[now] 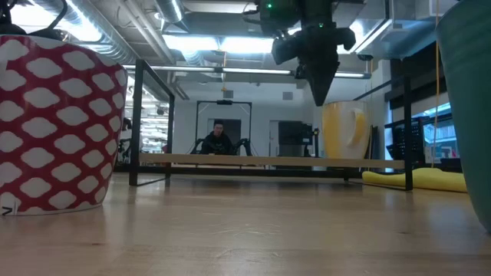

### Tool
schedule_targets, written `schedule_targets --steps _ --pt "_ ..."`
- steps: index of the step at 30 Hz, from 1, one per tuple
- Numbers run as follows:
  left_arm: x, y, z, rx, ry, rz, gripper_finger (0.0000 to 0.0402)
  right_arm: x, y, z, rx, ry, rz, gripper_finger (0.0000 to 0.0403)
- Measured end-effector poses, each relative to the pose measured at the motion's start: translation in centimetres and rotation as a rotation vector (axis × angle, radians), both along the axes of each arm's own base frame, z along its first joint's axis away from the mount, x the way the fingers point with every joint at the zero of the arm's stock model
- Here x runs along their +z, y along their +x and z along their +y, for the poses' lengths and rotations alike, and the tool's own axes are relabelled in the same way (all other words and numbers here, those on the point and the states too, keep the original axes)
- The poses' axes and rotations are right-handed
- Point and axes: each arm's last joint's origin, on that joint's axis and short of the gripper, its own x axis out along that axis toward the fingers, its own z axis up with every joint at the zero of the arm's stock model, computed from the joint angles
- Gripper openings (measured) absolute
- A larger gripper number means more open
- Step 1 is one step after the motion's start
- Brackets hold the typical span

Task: Stack small to large cups/mugs on shelf
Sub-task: Put the yellow cup on the shelf, then put the red cup on the shelf

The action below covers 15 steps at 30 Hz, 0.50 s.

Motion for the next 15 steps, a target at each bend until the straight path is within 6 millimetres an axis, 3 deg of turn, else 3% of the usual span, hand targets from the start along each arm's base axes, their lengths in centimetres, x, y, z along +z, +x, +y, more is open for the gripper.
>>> schedule_targets --steps 8,15 --pt "0.0 0.0 0.0 0.0 0.0 0.0 0.0098 0.2 0.8 1.3 0.016 0.243 -0.107 0.0013" --pt "0.0 0.0 0.0 0.0 0.0 0.0 0.0098 2.6 2.8 6.2 0.191 0.332 -0.304 0.0014"
